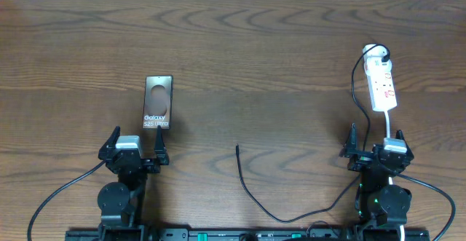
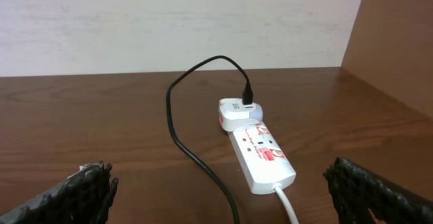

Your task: Plug charger to phone and switch on socket

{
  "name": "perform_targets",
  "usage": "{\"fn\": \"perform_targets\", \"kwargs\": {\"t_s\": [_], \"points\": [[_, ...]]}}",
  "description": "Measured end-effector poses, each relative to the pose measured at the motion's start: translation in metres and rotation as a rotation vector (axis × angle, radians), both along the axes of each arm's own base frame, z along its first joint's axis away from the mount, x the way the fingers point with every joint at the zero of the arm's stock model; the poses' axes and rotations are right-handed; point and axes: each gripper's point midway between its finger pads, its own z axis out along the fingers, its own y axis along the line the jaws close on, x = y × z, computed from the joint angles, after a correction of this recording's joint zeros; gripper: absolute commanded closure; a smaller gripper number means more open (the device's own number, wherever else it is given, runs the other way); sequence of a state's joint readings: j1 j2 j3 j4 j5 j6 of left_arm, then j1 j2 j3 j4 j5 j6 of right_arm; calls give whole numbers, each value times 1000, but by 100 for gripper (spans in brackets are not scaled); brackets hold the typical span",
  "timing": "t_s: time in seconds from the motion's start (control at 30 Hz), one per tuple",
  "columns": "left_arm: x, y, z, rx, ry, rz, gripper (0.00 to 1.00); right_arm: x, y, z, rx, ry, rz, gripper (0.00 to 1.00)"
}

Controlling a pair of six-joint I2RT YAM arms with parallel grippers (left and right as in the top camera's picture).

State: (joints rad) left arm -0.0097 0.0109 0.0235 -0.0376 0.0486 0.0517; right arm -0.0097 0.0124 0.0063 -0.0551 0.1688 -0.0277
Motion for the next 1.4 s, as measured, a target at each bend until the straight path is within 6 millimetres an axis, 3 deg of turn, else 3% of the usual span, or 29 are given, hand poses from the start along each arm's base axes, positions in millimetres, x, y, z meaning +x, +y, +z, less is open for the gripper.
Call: {"fn": "perform_targets", "kwargs": {"t_s": [0.57,0.73,0.83,1.13,1.4], "points": [[-1,0,1,-42,10,4,5,0,0,0,0,0,0,1],[-1,0,-4,-47,103,7,5,0,0,0,0,0,1,1],[2,0,2,-46,171,9,5,0,0,0,0,0,2,1],[37,0,39,-44,392,15,5,0,1,0,-3,1,4,1],[80,-1,52,-39,685,22,5,0,1,0,-3,1,4,1]]}}
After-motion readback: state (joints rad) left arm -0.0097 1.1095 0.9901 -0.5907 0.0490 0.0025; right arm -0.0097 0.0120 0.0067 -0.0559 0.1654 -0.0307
